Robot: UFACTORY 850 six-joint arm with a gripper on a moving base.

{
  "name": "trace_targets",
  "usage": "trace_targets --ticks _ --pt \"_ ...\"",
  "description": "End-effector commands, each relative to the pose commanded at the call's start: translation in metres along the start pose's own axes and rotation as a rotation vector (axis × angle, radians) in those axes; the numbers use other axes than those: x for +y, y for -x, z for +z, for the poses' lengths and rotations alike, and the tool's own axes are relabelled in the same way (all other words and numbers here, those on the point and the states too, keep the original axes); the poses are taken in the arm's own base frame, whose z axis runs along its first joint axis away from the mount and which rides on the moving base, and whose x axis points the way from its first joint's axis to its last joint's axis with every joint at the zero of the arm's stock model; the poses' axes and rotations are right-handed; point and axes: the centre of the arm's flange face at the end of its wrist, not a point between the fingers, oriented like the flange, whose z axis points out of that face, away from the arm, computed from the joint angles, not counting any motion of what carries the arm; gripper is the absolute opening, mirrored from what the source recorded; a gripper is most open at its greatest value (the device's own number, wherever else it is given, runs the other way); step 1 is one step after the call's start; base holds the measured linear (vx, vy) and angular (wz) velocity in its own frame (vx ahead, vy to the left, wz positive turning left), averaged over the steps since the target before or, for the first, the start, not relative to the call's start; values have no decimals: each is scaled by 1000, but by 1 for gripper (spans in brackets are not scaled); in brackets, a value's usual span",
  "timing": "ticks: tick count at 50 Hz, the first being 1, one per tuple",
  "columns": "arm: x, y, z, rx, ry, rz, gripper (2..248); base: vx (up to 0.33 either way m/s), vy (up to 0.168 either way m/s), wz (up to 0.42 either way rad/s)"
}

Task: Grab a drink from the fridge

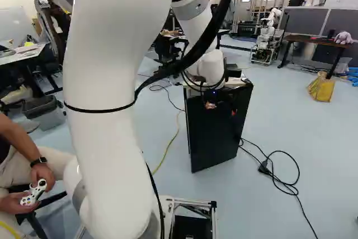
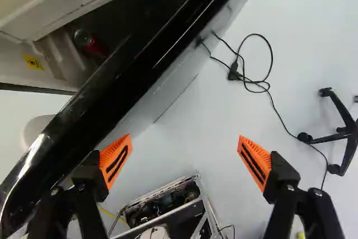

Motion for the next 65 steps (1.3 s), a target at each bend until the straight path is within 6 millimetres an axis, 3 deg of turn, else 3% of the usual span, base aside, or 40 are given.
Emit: trace_targets --ticks 65 --pt "-60 -16 2 28 -41 -107 247 0 0 0"
